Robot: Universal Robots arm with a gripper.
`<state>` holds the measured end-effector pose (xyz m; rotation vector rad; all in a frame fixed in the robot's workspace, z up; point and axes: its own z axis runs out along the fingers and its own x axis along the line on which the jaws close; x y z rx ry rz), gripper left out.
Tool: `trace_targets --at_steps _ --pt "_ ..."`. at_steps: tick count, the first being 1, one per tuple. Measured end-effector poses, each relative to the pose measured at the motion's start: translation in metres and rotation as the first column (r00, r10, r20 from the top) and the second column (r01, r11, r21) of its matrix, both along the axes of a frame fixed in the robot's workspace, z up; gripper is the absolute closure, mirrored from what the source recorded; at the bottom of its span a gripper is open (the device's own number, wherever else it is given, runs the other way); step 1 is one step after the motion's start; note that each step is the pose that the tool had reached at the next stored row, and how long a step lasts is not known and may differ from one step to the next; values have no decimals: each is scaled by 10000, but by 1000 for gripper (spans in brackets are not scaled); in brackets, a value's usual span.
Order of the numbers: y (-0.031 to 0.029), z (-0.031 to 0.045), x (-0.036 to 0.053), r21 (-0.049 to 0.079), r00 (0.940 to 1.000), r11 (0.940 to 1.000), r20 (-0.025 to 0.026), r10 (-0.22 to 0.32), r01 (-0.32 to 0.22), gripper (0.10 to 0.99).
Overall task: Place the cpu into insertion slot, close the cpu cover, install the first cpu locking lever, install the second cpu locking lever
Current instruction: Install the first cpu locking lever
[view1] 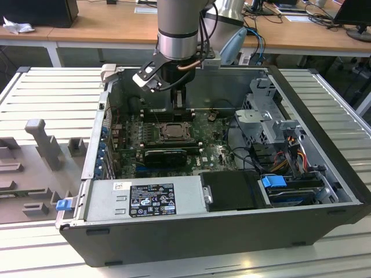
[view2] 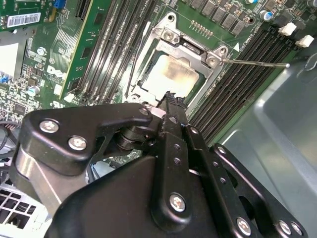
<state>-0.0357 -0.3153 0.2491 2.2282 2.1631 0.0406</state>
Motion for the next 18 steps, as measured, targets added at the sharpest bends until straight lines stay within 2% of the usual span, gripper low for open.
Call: trace_targets --at_steps 13,16,18 --pt "0 57 0 3 10000 10000 2 0 0 980" --pt "0 83 0 0 10000 10000 0 32 -32 980" --pt "0 141 0 0 9999 9999 0 106 -106 980"
